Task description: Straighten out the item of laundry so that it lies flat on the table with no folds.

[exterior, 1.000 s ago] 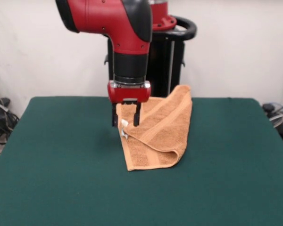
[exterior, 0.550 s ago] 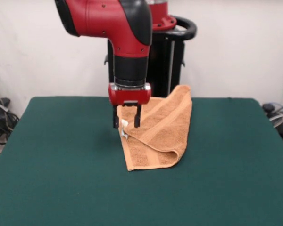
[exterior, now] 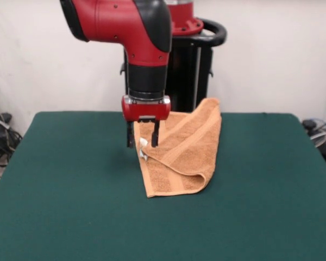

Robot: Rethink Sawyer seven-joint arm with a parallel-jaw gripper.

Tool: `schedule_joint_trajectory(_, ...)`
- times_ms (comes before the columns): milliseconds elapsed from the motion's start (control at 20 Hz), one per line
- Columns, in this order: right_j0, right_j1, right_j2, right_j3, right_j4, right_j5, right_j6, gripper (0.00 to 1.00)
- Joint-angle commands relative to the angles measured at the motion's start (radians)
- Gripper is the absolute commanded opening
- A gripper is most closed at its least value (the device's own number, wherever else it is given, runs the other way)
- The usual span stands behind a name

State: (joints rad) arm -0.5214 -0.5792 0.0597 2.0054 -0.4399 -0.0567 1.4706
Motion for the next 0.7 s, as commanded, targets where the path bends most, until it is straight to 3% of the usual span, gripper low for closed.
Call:
schedule_joint_trajectory(50,0.005,0.046,0.077,-0.061,-0.034,0.007,0.105,1.00)
schedule_joint_trajectory(700,0.044,0.032,0.058,-0.020,-0.015,-0.023,0.143,1.00)
